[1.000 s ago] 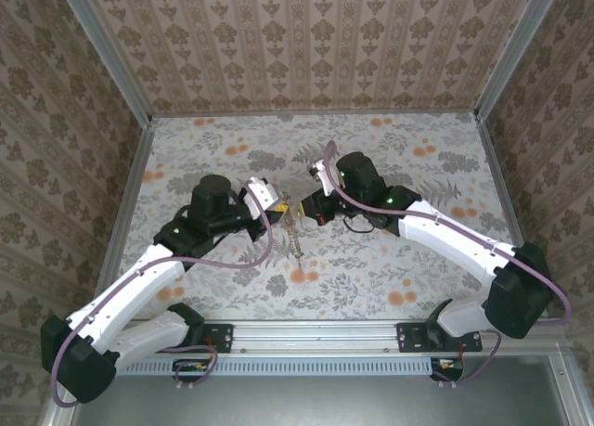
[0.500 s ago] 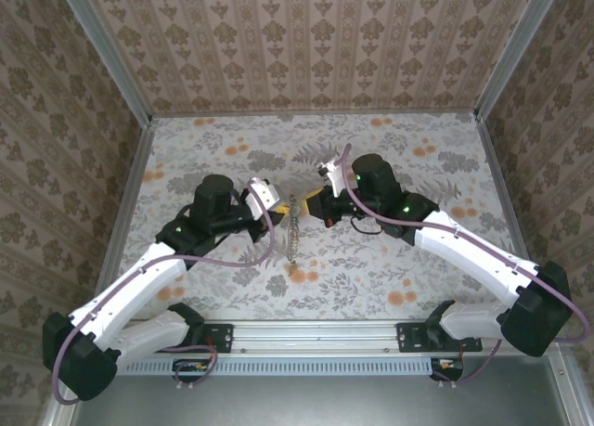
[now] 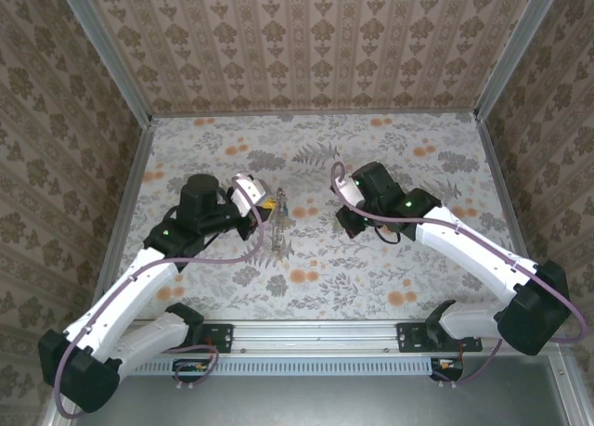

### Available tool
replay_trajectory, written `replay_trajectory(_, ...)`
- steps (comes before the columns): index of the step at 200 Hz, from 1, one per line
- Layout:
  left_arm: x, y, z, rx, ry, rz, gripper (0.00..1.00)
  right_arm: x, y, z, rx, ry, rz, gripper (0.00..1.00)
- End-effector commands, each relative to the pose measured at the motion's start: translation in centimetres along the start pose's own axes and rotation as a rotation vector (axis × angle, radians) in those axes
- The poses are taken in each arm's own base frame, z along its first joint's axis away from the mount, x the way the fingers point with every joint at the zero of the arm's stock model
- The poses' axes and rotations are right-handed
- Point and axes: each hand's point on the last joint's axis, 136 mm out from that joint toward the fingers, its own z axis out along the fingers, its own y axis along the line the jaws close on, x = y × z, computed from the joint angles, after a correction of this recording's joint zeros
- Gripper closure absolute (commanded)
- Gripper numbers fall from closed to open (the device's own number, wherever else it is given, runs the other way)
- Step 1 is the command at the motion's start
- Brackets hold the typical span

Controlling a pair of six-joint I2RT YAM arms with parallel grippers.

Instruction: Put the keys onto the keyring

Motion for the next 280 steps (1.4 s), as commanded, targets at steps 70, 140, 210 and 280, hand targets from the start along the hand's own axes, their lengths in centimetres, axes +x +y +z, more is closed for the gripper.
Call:
replay_trajectory(70,0.1,0.5,-1.1,-0.007,-0.026,-0.027,1.00,7.1,-4.1,4.2,0.128,0.419,-0.071,1.00)
replay_trajectory(140,0.4,0.7,-1.3,-0.010,-0.030,-0.040,1.00,4.4,-3.1,9.6,0.036,0.398,-0.029,1.00)
replay_trajectory(210,0.9,0.9,-1.6,-0.017,-0.031,-0.053,1.00,3.3,-2.9,13.2,0.007,0.399,0.019,1.00)
replay_trajectory(280,1.1,0.8,-1.4,-0.008,-0.034,-0.058,1.00,4.8,-3.0,14.7,0.010,0.431,0.031,1.00)
